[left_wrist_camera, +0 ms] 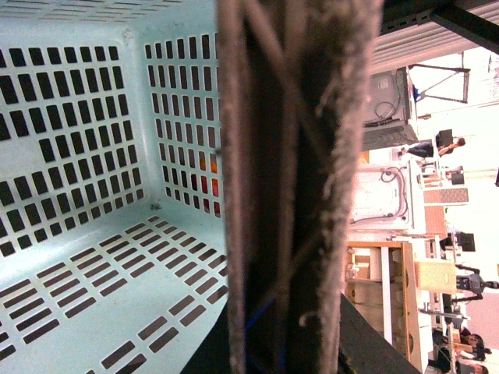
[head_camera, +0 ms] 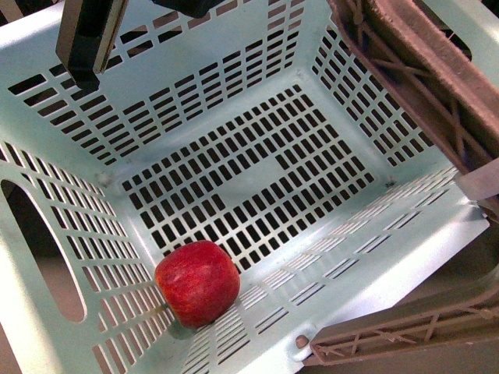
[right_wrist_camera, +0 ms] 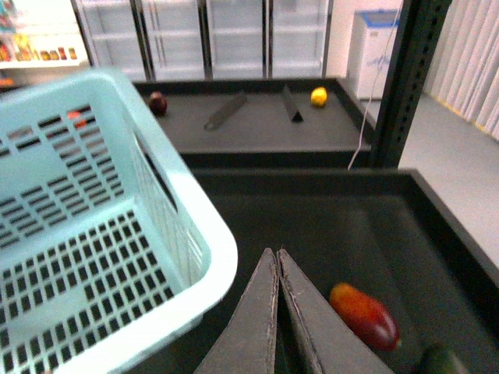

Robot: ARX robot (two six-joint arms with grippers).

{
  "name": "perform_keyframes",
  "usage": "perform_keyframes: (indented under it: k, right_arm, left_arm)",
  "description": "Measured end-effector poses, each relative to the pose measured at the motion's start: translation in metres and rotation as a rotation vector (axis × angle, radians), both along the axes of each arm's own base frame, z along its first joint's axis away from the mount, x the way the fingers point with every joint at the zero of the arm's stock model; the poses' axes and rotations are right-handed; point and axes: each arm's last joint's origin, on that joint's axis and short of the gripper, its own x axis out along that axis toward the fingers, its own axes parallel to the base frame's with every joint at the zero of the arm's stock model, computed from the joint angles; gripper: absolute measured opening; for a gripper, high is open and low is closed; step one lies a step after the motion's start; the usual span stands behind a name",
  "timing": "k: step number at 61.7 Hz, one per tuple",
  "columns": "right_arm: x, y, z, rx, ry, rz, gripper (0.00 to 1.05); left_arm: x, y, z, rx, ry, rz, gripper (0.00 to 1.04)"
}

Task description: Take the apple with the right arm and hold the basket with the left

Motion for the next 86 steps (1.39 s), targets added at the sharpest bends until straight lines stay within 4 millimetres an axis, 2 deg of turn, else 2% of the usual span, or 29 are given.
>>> perform_keyframes:
  k: [15,27,33,39,41,48,54,63,75,86]
  right_arm:
    - [-0.001,0.000,0.000,-0.001,-0.005,0.000,0.02]
    - [-0.001,0.000,0.000,-0.002,-0.006,0.000,0.35]
    - [-0.001,0.000,0.000,-0.002,-0.006,0.000,0.58]
    - [-0.001,0.000,0.000,-0.002,-0.006,0.000,0.73]
    - [-0.001,0.000,0.000,-0.002,-0.006,0.000,0.79]
    - [-0.001,0.000,0.000,-0.001,-0.006,0.000,0.97]
    - [-0.001,0.000,0.000,-0.002,-0.006,0.000,0.96]
    - [-0.001,0.000,0.000,-0.002,-0.006,0.000,0.96]
    - [-0.001,0.000,0.000,-0.002,-0.006,0.000,0.96]
    - [-0.001,0.000,0.000,-0.002,-0.006,0.000,0.96]
  left_arm:
    - [0.000,0.000,0.000,0.001,0.000,0.000,0.07]
    - [0.000,0.000,0.000,0.000,0.000,0.000,0.07]
    - [0.000,0.000,0.000,0.000,0.000,0.000,0.07]
    - [0.000,0.000,0.000,0.001,0.000,0.000,0.07]
    - [0.000,-0.001,0.000,0.023,0.009,0.033,0.07]
    - [0.007,0.001,0.006,0.130,0.103,0.307,0.07]
    - [0.020,0.008,0.016,0.136,0.068,0.408,0.07]
    - [0.041,0.030,0.028,0.082,0.059,0.481,0.07]
    - [0.062,0.062,0.019,-0.029,0.123,0.558,0.07]
    - [0.072,0.098,-0.003,-0.090,0.212,0.673,0.07]
